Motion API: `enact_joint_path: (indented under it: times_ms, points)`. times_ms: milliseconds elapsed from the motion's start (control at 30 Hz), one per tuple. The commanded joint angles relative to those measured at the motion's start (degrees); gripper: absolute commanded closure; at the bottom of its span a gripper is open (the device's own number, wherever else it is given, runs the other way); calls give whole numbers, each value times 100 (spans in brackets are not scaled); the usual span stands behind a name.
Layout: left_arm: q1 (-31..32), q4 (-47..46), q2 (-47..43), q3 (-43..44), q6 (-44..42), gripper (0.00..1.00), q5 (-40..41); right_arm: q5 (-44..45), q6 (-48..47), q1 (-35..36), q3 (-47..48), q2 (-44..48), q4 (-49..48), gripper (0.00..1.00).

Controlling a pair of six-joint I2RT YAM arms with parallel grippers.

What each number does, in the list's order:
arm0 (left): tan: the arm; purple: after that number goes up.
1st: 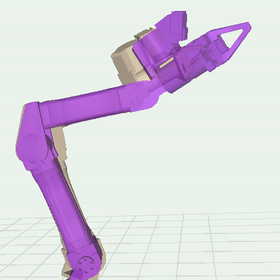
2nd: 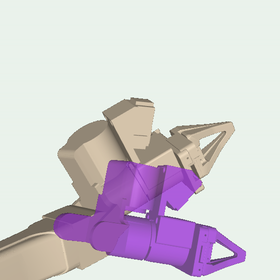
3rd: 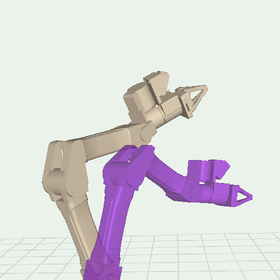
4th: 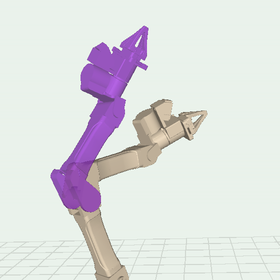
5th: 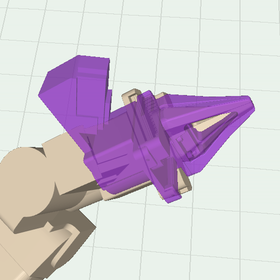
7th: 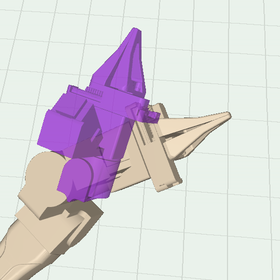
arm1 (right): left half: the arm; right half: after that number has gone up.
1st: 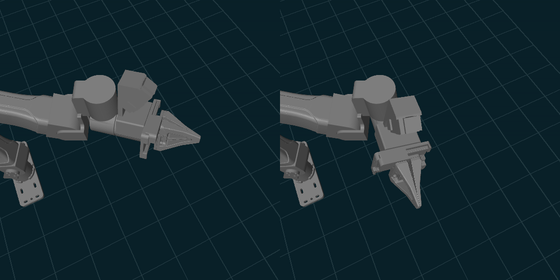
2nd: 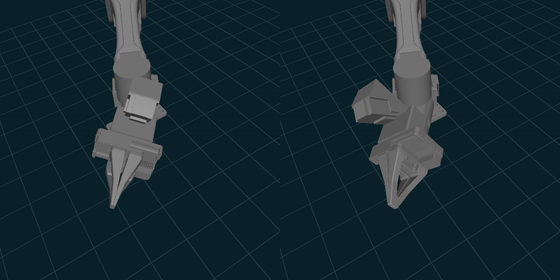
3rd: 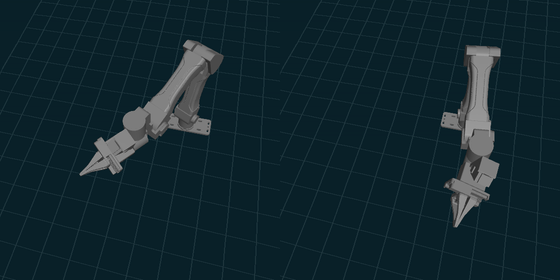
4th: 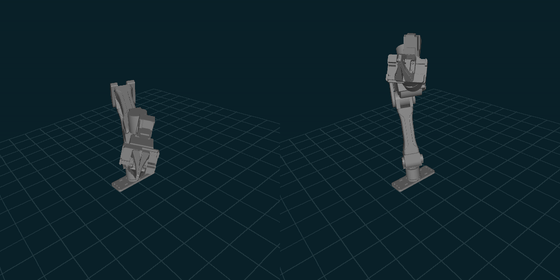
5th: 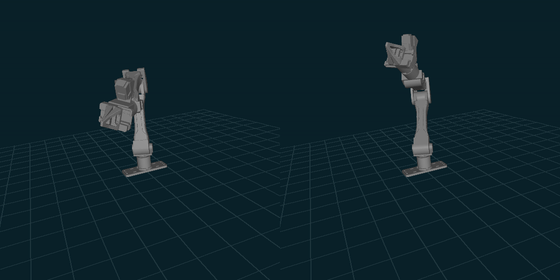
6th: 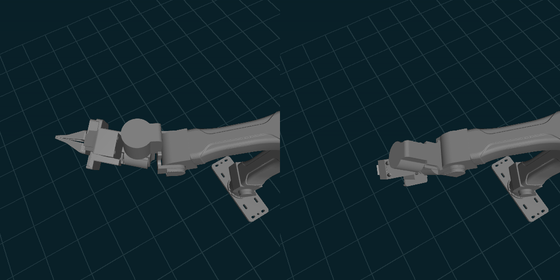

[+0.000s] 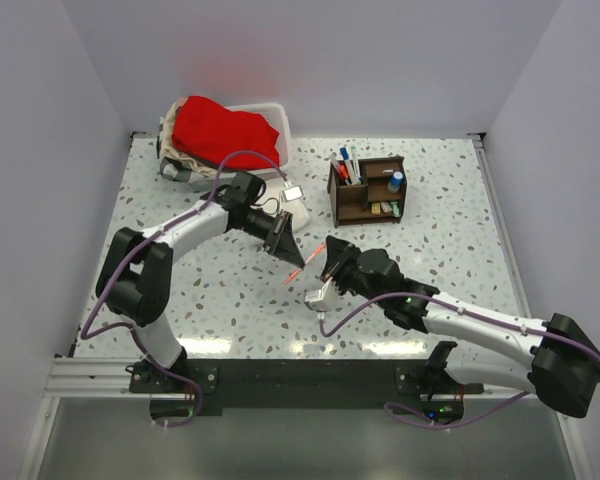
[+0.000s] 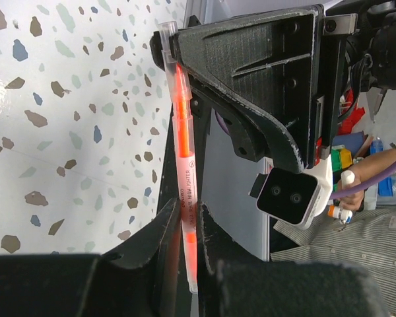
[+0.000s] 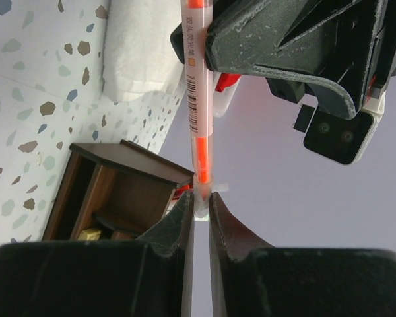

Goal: Sort the stationery into containers
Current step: Close the pen cap on the pen.

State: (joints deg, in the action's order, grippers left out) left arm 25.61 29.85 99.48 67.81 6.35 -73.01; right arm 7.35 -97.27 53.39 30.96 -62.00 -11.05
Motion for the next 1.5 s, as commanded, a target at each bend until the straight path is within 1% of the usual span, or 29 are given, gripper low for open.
enact_joint_path:
  times_ms: [0,233,400,467,633,767,967,1067,1200,1333,1433,1467]
  points:
    - [-12,-568,-25,189,244,100,-416,-331,-116,146,191,21,384,100]
    - [-21,-708,10,197,323,100,-310,-630,-151,233,138,337,876,100]
    - [-21,-638,159,347,349,100,-205,-613,-73,365,243,268,1017,100]
    - [-12,-612,186,408,349,100,-152,-499,32,401,445,188,1306,100]
    - [59,-489,256,531,271,100,-21,-7,252,620,735,-225,1386,100]
    - [76,-322,221,514,95,100,129,283,700,673,1087,-471,1491,100]
    - [67,-216,124,461,-11,100,358,390,1017,717,1079,-366,1421,100]
    - [67,-41,124,496,-203,100,419,354,1131,752,1044,-243,1378,100]
    - [67,127,28,470,-406,100,507,556,1333,752,1000,-146,1290,100]
    - [76,328,-17,417,-608,100,542,985,1606,743,1131,-190,1324,100]
    - [76,504,-78,382,-845,87,604,1171,1773,743,1237,-286,1307,100]
    - [67,513,-130,365,-889,78,613,1250,1817,743,1246,-295,1307,100]
